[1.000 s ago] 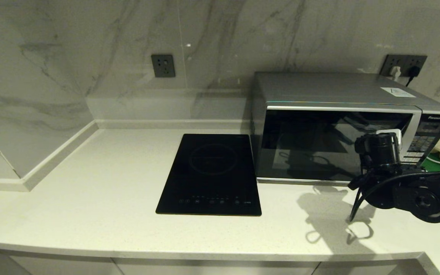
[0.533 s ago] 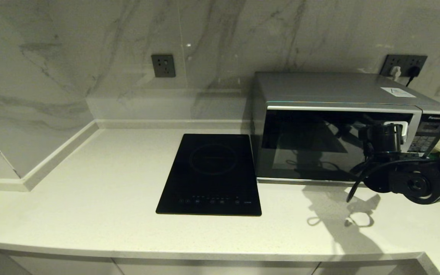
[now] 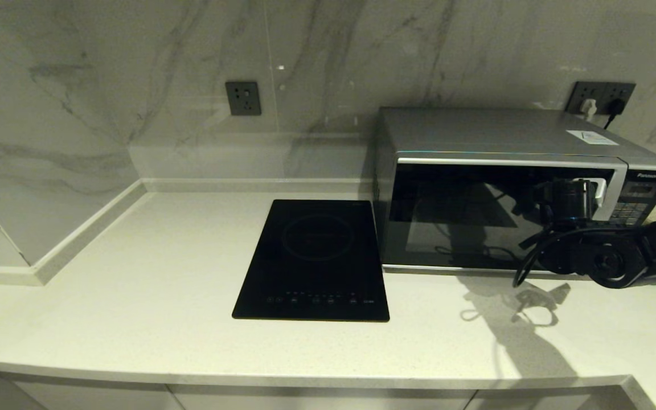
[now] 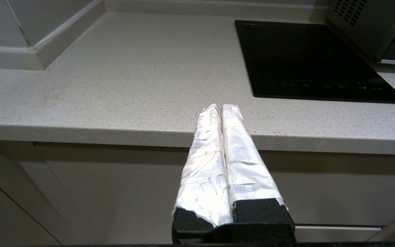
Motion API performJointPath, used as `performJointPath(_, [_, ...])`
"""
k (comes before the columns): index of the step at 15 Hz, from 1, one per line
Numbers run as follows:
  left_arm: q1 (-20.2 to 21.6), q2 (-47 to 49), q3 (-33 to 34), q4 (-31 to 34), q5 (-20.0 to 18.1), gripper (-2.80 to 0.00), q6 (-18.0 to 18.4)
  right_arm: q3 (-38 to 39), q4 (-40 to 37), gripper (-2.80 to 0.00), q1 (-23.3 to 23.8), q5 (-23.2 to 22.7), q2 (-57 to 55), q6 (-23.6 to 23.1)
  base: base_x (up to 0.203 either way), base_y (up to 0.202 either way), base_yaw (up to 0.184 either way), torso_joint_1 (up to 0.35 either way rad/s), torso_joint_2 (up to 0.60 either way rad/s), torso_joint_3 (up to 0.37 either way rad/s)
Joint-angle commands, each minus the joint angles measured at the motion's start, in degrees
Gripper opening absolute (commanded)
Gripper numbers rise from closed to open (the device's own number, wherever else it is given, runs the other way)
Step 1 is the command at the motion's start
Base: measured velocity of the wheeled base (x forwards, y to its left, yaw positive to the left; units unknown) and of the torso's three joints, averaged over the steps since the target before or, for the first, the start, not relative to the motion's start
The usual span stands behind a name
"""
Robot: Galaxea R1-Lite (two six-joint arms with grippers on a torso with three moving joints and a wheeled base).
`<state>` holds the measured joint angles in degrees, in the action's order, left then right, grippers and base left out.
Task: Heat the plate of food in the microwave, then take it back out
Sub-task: Open the microwave oven
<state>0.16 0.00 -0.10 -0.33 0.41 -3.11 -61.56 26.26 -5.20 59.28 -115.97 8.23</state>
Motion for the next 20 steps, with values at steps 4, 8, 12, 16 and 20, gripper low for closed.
performJointPath(4, [0.0,0.0,0.0,0.0,0.0,-2.80,-0.1,-0.1,0.5,0.00,1.2,0.4,-0.5,0.4,0.000,0.000,0.000,0.000,0.00,0.000])
performJointPath(8, [0.0,0.0,0.0,0.0,0.0,-2.80,-0.1,-0.3,0.5,0.00,2.6,0.5,0.1,0.4,0.000,0.000,0.000,0.000,0.00,0.000])
performJointPath(12, [0.0,0.0,0.0,0.0,0.0,-2.80,-0.1,-0.1,0.5,0.00,3.1,0.6,0.6,0.7,0.000,0.000,0.000,0.000,0.00,0.000])
performJointPath(16, [0.0,0.0,0.0,0.0,0.0,-2.80,-0.1,0.7,0.5,0.00,3.1,0.7,2.5,0.7,0.000,0.000,0.000,0.000,0.00,0.000])
performJointPath(20, [0.0,0.0,0.0,0.0,0.0,-2.80,-0.1,2.8,0.6,0.00,3.1,2.1,4.1,0.9,0.000,0.000,0.000,0.000,0.00,0.000])
